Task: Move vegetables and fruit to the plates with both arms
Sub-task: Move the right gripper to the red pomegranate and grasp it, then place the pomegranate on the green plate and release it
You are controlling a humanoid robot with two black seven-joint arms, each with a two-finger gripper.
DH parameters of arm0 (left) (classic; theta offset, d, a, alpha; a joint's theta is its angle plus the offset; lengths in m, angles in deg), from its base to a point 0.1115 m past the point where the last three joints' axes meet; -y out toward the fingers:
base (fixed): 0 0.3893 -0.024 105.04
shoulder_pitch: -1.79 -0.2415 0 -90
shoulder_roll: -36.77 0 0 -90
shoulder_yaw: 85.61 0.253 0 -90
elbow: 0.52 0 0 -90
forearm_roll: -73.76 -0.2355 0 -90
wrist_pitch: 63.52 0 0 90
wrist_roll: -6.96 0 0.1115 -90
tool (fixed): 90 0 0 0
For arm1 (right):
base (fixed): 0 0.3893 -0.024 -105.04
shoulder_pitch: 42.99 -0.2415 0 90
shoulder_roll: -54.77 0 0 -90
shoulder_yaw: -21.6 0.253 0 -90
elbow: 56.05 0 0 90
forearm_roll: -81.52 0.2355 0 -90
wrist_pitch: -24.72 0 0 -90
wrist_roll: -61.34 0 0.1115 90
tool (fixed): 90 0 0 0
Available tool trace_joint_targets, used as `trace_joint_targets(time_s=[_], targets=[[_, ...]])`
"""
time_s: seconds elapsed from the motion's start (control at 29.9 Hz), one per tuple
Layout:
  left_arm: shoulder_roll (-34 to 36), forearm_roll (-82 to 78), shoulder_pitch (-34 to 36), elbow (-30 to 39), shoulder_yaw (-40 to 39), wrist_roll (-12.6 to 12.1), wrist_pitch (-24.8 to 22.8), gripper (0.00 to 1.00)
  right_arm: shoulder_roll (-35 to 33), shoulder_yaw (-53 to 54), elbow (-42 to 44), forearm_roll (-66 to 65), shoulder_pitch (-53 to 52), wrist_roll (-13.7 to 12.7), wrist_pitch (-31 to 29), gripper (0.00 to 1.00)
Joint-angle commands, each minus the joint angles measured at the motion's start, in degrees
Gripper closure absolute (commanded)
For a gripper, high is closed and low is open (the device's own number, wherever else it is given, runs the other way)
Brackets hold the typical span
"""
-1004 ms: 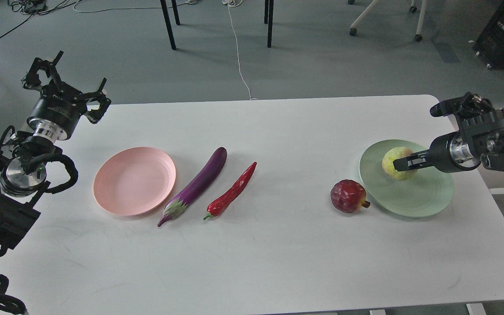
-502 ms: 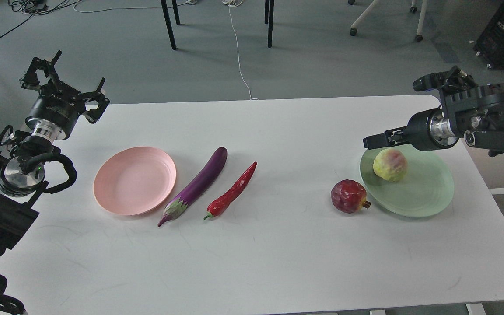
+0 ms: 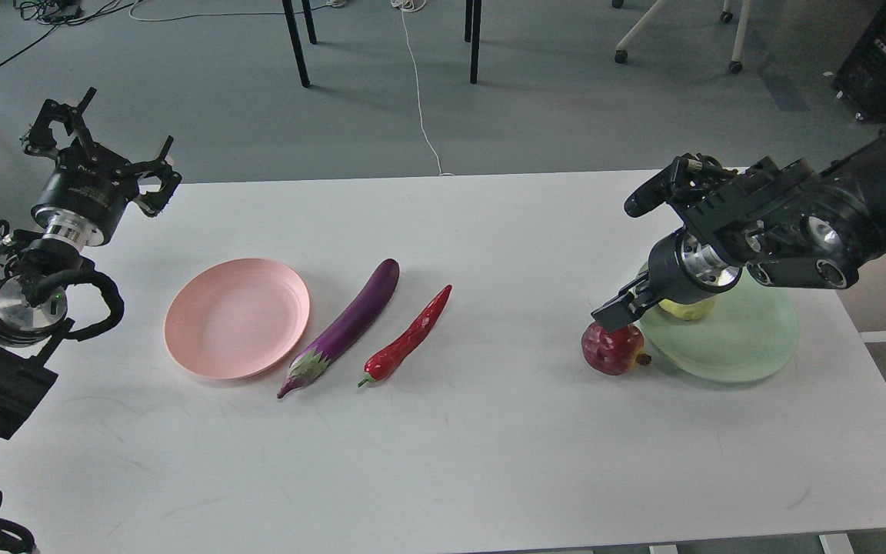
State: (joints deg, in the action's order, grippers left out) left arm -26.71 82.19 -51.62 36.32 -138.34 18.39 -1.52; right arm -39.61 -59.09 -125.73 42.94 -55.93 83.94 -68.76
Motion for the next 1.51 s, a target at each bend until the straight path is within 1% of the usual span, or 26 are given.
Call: trace_joint_targets(time_s=[0.0,0.23,0.3,0.37,0.44,0.5,0.54,0.57,0.67,0.77,0.87,1.0,1.14,1.27,1.37,1.47], targets=[[0.0,0.0,-0.1,-0.2,0.0,0.0,0.0,0.02,1.4,-1.0,0.0,0.4,1.6,0.0,1.5,0.04],[0.5,0.1,-0.2,-0.2,0.0,0.0,0.0,0.02,1.9,-0.7,0.2,4.5,4.1,0.0,2.4,0.06],[0.5,0.0,-0.2,-0.2,0.0,0.0,0.0,0.02,2.7,-0.7,0.2,4.6,4.5,0.0,2.5,0.11],[0.4,0.0,-0.2,-0.2,-0.1,0.0,0.0,0.02,3.0,-0.9,0.3,4.7,4.8,0.0,2.5,0.22],[0.5,0.0,-0.1,-0.2,-0.1,0.0,0.0,0.02,2.9,-0.9,0.2,4.9,5.0,0.0,2.5,0.31],[0.5,0.0,-0.1,-0.2,-0.1,-0.1,0.0,0.02,2.4,-0.8,0.2,4.8,4.8,0.1,2.7,0.47],[0.5,0.0,-0.1,-0.2,-0.1,-0.1,0.0,0.02,2.4,-0.8,0.2,4.8,4.5,0.1,2.9,0.53],[0.5,0.0,-0.1,-0.2,0.0,0.0,0.0,0.02,2.3,-0.8,0.2,4.8,4.1,0.1,3.0,0.56],[0.5,0.0,-0.1,-0.2,-0.1,0.0,0.0,0.02,0.6,-0.7,0.1,4.9,2.1,0.1,3.2,0.57],[0.9,0.0,-0.1,-0.2,0.0,0.0,0.0,0.02,-2.8,-0.7,0.2,4.4,-1.2,0.1,3.2,0.57],[1.1,0.1,-0.2,-0.2,0.0,0.0,0.0,0.02,-7.1,-1.0,0.2,3.9,-3.1,0.1,3.2,0.57],[1.2,0.1,-0.3,-0.2,-0.1,0.0,0.0,0.02,-12.6,-1.3,-0.6,2.3,-3.0,0.1,3.2,0.57],[1.1,0.1,-0.3,-0.2,-0.1,0.0,0.0,0.02,-18.8,-0.6,-4.2,1.5,-3.0,0.1,3.2,0.57],[1.2,0.1,-0.4,-0.3,-0.2,0.1,0.0,0.02,-21.6,-0.6,-5.4,1.5,-3.0,0.1,3.6,0.56],[1.1,0.1,-0.4,-0.5,-0.2,0.1,0.0,0.02,-22.0,-0.7,-5.9,1.4,-2.5,0.1,4.1,0.55],[1.1,0.1,-0.4,-0.5,-0.2,0.1,0.0,0.02,-21.9,-1.0,-7.2,1.3,-1.9,0.1,4.1,0.50]])
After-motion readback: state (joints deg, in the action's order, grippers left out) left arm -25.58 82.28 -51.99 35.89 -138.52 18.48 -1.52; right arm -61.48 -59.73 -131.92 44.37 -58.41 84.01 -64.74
